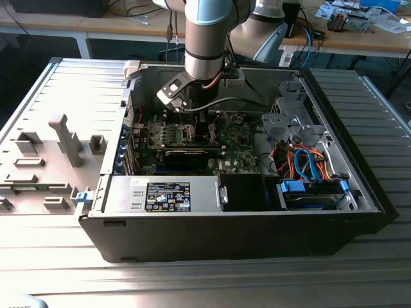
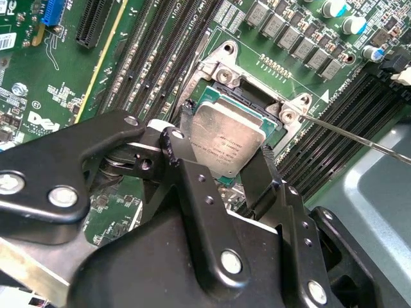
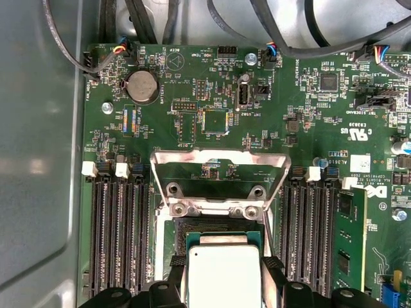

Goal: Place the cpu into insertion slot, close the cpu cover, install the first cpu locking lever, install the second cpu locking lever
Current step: 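Place the cpu into insertion slot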

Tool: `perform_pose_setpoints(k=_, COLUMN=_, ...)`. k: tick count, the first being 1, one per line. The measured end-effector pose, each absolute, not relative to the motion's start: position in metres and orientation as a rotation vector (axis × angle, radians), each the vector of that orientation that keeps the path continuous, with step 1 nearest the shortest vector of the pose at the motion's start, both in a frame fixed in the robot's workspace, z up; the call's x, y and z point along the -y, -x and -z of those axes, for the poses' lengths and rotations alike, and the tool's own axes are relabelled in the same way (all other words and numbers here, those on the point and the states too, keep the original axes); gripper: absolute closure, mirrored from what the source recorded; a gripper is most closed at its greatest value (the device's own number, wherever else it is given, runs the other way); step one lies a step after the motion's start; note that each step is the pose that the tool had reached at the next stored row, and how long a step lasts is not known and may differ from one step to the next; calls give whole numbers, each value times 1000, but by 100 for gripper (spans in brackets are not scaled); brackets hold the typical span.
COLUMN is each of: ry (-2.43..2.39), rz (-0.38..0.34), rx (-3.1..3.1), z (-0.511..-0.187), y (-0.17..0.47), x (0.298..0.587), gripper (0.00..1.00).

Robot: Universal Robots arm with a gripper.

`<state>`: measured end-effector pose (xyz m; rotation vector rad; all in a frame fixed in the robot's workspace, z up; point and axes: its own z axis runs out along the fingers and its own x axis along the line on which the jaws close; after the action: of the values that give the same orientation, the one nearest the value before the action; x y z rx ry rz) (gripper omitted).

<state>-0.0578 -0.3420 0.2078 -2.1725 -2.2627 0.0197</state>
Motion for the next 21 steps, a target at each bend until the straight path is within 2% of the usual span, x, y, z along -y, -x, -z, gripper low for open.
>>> perform_pose_setpoints(k=21, ry=2213, rz=-39, rx=2239, z=-202, y=55, x=334, gripper=45)
